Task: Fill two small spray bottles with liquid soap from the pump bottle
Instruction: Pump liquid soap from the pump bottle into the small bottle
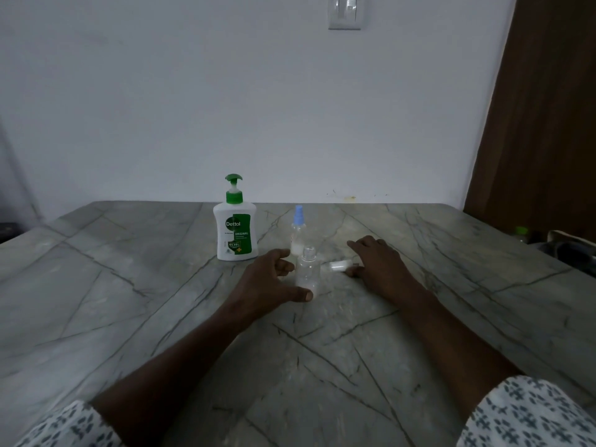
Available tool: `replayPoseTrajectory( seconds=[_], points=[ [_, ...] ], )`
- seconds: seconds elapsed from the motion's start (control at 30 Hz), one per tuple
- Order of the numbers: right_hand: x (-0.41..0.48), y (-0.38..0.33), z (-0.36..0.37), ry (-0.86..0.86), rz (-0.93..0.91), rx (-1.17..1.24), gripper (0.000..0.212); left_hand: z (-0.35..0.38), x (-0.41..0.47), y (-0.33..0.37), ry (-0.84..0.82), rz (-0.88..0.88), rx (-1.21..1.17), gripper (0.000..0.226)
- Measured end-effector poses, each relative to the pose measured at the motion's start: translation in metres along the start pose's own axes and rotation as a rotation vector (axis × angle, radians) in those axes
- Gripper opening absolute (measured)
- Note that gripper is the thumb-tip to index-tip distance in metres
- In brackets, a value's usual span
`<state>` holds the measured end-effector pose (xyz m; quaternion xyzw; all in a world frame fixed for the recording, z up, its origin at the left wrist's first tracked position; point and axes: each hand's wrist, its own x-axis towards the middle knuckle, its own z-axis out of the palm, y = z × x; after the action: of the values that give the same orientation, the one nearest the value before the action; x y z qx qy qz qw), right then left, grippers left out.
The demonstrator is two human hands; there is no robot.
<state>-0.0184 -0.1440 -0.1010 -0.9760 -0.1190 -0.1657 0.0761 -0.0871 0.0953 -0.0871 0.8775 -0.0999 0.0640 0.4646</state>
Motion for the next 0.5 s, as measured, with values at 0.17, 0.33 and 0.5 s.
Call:
replayPoseTrajectory(
  seconds=[0.17,0.33,0.5],
  points=[
    [-0.0013,0.0024,0.0028,-0.012,-0.006,0.071,0.055,0.0023,-0.0016,0.0012,-0.010,0.001,0.016,0.097],
    [-0.0001,0.0010,0.0070,-0.026,-0.012,0.050,0.049,0.0034,-0.0002,0.0012,-0.030,-0.001,0.034,0.096],
    [0.0024,0.0014,0.0100,-0.009,-0.016,0.026,0.043,0.0043,0.0010,-0.0004,-0.027,0.016,0.046,0.092]
  ],
)
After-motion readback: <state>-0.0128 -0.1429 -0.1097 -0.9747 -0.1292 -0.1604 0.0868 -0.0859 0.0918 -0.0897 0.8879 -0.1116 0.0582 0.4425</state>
